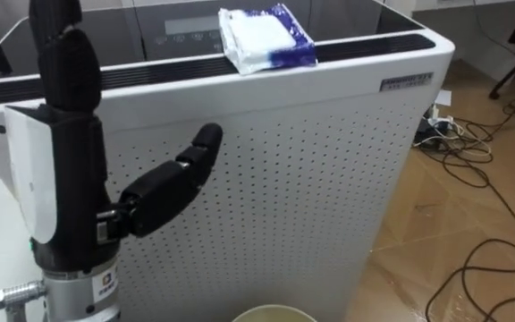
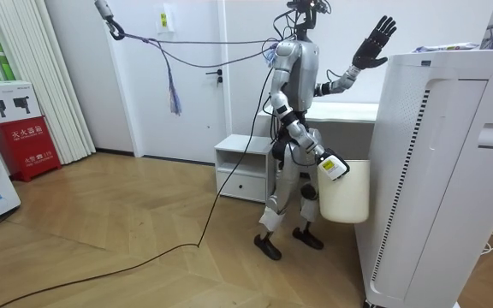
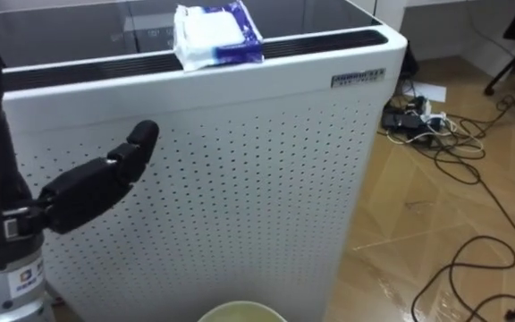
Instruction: Pick garbage
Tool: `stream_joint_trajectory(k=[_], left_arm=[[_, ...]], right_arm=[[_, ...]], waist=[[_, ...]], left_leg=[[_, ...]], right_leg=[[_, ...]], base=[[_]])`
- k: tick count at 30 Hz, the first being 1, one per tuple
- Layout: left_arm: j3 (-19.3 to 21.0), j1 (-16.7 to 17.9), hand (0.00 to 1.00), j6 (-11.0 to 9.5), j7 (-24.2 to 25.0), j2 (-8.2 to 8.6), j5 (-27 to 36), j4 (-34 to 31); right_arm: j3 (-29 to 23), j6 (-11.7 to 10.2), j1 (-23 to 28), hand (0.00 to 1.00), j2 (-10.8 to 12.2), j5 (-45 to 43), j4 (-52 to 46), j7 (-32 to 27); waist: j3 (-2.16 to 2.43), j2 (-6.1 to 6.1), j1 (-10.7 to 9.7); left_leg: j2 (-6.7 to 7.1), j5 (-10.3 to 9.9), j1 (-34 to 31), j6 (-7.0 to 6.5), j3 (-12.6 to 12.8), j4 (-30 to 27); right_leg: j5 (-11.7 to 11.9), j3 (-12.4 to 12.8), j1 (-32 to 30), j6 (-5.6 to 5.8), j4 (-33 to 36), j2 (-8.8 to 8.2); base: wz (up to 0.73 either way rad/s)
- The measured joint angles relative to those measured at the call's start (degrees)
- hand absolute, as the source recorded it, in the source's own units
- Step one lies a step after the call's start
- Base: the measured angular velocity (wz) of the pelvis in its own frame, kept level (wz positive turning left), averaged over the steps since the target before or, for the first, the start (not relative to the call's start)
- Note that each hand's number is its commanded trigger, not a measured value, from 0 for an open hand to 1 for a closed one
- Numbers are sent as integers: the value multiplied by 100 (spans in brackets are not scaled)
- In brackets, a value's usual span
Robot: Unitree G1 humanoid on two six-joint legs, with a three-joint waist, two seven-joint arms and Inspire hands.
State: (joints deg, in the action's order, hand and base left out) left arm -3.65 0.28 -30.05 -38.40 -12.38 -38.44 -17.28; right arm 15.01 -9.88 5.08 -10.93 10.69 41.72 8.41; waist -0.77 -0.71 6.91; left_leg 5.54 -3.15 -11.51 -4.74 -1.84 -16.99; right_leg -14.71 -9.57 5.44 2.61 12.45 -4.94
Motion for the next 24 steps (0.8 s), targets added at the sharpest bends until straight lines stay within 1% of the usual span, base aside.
stream_joint_trajectory(k=[4, 6, 7, 10, 11, 12, 14, 15, 17, 18, 20, 22, 23, 24], left_arm=[[19, -1, 0, 1, -22, -3, -2, -176], [12, -1, 0, 9, -23, -11, -12, -206], [-5, -2, 0, 27, -23, -44, -63, -212], [-185, -20, 0, 181, -12, -247, -363, -214], [-283, -26, 0, 225, 20, -289, -475, -216], [-326, -29, 0, 238, 42, -296, -508, -216], [-398, -67, 0, 280, 137, -299, -503, -216], [-397, -81, 0, 298, 144, -299, -497, -215], [-384, -91, 0, 357, 187, -315, -498, -215], [-384, -90, 0, 358, 224, -323, -502, -214], [-378, -83, 0, 391, 441, -460, -502, -214], [-383, -44, 0, 474, 625, -553, -498, -214], [-387, -8, 0, 536, 762, -628, -499, -215], [-388, 7, 0, 568, 830, -667, -501, -215]], right_arm=[[1, 0, 1, 100, 0, 0, -11, 54], [1, 0, 0, 100, -7, -4, -11, 53], [5, 0, 0, 100, -20, -4, -12, 54], [27, 1, 0, 100, -53, -19, -12, 44], [66, 1, 0, 100, -75, -25, -12, 37], [79, 1, 0, 100, -80, -28, -12, 32], [127, 1, 0, 100, -119, -77, -12, 26], [126, 1, 0, 100, -130, -117, -12, 31], [117, 5, -2, 100, -204, -230, -12, 49], [119, 20, 0, 100, -227, -234, -12, 59], [105, 133, 4, 100, -284, -316, -60, 136], [102, 226, 25, 100, -292, -503, -240, 217], [85, 242, 25, 100, -297, -624, -332, 240], [82, 242, 25, 100, -299, -657, -368, 267]], waist=[[-13, -28, -5], [-12, -34, -29], [-13, -37, -27], [-12, -32, -38], [-12, -23, -43], [-14, -13, -45], [-14, 45, -89], [-17, 75, -91], [-43, 213, -97], [-49, 247, -99], [-25, 337, -111], [-2, 371, -161], [5, 380, -197], [8, 384, -207]], left_leg=[[10, 41, 68, 44, -5, 154], [11, 49, 70, 56, -5, 177], [9, 53, 80, 61, -4, 207], [3, 55, 107, 70, 5, 254], [3, 52, 108, 74, 4, 260], [3, 51, 108, 76, 3, 261], [4, 47, 121, 81, -11, 263], [2, 47, 130, 81, -10, 263], [-3, 46, 183, 80, 10, 275], [-4, 47, 206, 81, 12, 296], [-15, 61, 253, 94, 20, 362], [-25, 70, 264, 108, 27, 373], [-28, 76, 279, 114, 42, 390], [-29, 78, 287, 116, 55, 397]], right_leg=[[27, -21, 39, -32, -103, 4], [37, -33, 60, -48, -173, 7], [40, -40, 60, -54, -181, 4], [45, -80, 64, -62, -183, -6], [46, -81, 64, -64, -184, -6], [47, -82, 65, -65, -183, -5], [59, -164, 107, -80, -190, -6], [61, -164, 115, -81, -189, -6], [62, -156, 152, -83, -188, -11], [62, -154, 154, -82, -190, -15], [62, -164, 150, -83, -193, -15], [60, -164, 147, -85, -199, -9], [59, -161, 150, -88, -207, -8], [59, -157, 151, -88, -212, -8]], base=[[0], [0], [0], [-1], [0], [0], [5], [0], [-5], [-6], [-6], [-5], [-7], [-12]])
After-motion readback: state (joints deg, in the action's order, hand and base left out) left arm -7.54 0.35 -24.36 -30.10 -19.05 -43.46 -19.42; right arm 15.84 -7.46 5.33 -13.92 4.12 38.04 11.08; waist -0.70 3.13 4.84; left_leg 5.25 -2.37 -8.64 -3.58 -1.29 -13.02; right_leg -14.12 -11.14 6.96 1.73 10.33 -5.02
